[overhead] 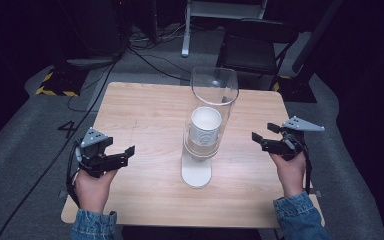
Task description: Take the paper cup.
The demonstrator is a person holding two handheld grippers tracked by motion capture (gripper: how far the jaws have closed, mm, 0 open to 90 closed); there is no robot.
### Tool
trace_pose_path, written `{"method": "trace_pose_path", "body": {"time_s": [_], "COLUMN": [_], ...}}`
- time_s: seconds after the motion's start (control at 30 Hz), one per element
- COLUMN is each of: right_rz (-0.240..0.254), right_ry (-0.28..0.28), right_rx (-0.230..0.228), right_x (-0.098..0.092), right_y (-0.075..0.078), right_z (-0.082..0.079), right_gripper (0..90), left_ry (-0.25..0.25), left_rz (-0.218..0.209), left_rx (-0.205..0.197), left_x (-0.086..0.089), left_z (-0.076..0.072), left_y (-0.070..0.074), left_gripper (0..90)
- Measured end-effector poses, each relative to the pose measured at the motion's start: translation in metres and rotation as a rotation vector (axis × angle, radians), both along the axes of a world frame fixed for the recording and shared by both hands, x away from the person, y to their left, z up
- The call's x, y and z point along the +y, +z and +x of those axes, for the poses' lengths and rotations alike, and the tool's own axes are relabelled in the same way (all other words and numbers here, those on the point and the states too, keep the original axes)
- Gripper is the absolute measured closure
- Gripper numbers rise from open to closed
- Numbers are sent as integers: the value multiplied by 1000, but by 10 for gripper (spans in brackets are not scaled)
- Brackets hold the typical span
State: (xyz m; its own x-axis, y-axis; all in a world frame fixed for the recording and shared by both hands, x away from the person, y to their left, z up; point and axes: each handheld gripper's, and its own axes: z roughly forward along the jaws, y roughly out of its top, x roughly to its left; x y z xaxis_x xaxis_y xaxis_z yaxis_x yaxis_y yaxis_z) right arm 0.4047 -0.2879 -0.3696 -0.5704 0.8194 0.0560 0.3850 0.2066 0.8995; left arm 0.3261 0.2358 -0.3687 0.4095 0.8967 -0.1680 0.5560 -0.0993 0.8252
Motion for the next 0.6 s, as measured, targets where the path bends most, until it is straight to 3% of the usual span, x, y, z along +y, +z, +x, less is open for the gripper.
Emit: {"method": "trace_pose_path", "body": {"time_s": [0.43,0.5,0.53,0.57,0.6], "right_rz": [-3,-10,18,18,9], "right_ry": [30,55,100,100,168], "right_rx": [-4,-1,24,24,26], "right_x": [3,9,16,16,28], "right_y": [-3,-4,-4,-4,-4], "right_z": [-5,-6,-8,-8,-10], "right_gripper": [227,218,205,205,199], "left_ry": [-33,-39,-51,-51,-55], "left_rz": [-7,-13,-18,-18,-23], "left_rx": [-7,-11,-13,-13,-11], "left_x": [-8,-9,-10,-10,-12], "left_z": [3,4,5,5,5], "left_y": [5,6,6,6,6], "left_gripper": [218,218,218,218,218]}}
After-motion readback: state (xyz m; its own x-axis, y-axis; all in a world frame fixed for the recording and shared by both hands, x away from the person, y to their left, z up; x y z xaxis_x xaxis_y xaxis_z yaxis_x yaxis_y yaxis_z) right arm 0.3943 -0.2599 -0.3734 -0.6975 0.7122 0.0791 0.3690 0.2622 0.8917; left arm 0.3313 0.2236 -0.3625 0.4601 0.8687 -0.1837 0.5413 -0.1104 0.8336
